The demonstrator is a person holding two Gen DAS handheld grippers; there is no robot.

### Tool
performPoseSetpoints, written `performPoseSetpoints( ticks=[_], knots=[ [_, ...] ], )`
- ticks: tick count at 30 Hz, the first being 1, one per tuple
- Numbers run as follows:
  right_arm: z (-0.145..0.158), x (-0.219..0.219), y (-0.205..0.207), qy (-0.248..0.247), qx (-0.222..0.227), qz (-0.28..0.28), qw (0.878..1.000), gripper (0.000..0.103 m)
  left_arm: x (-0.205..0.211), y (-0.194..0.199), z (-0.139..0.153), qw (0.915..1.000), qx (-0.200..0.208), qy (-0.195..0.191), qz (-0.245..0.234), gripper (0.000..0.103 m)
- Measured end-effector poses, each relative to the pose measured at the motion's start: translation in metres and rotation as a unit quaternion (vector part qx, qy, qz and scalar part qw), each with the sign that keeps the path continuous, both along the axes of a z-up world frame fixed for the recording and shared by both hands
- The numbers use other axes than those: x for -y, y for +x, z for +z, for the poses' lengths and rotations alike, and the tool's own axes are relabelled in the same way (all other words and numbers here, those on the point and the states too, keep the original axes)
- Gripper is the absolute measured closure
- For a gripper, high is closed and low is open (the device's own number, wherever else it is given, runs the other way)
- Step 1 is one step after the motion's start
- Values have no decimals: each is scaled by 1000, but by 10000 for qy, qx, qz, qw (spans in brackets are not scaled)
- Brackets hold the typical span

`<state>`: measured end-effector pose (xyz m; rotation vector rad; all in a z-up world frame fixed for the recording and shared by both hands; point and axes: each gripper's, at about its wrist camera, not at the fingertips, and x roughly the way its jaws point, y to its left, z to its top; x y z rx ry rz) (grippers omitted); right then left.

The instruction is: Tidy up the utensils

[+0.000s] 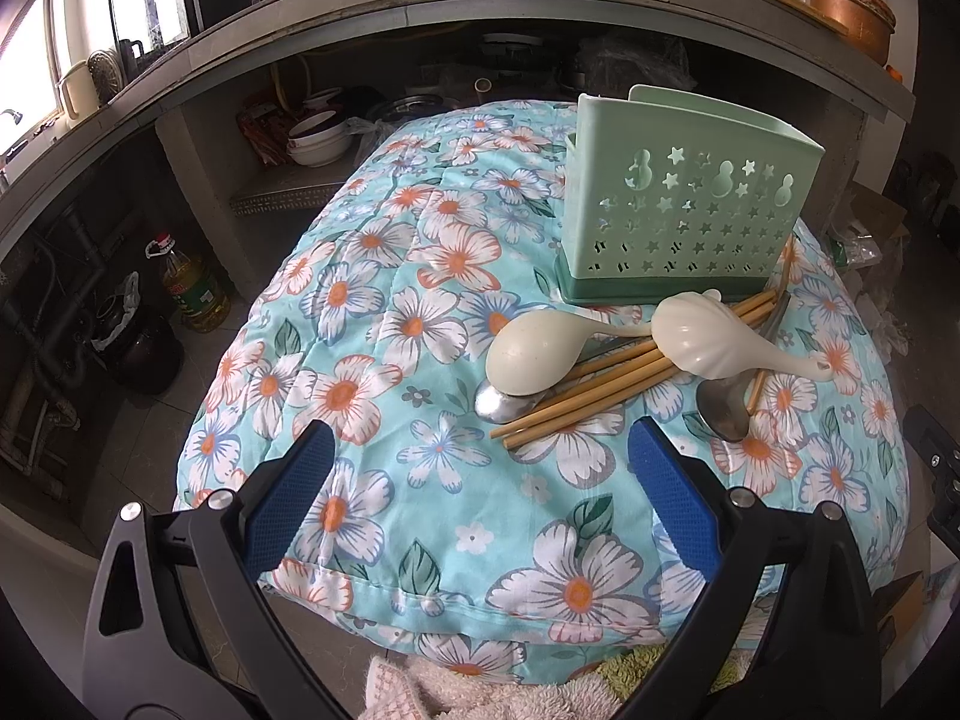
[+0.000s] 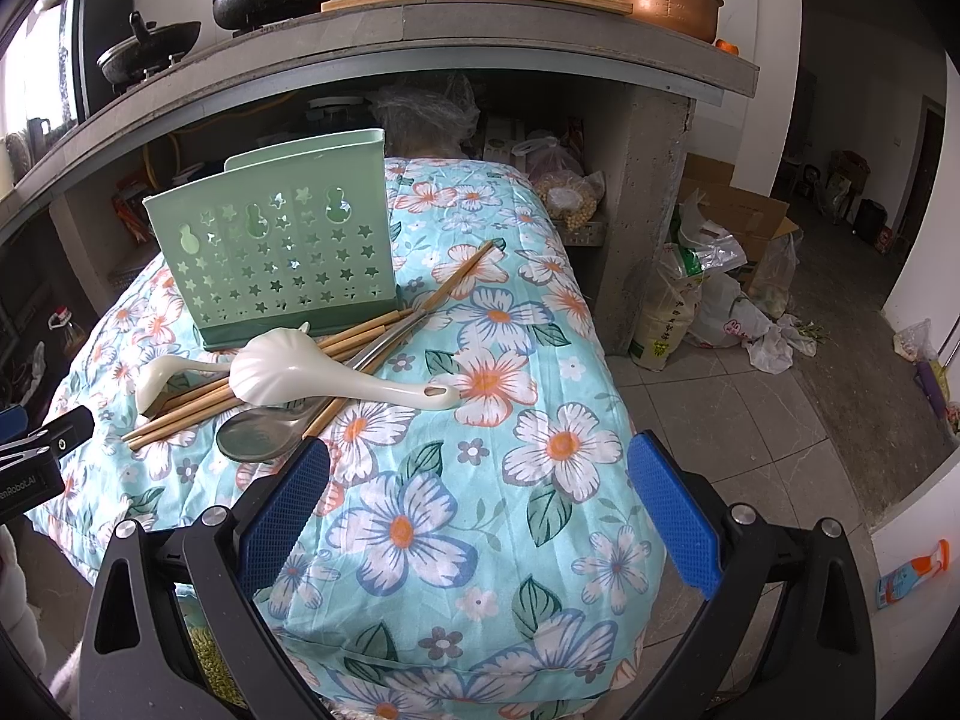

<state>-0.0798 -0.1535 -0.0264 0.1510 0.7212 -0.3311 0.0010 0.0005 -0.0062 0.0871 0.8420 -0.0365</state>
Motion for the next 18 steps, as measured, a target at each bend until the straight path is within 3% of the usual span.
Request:
performPoseSetpoints(
  ticks=[18],
  knots=[
    [-1,0,3,-2,-21,-5,10000,6,-3,-2,-8,10000,-67,-15,3,8]
  ],
)
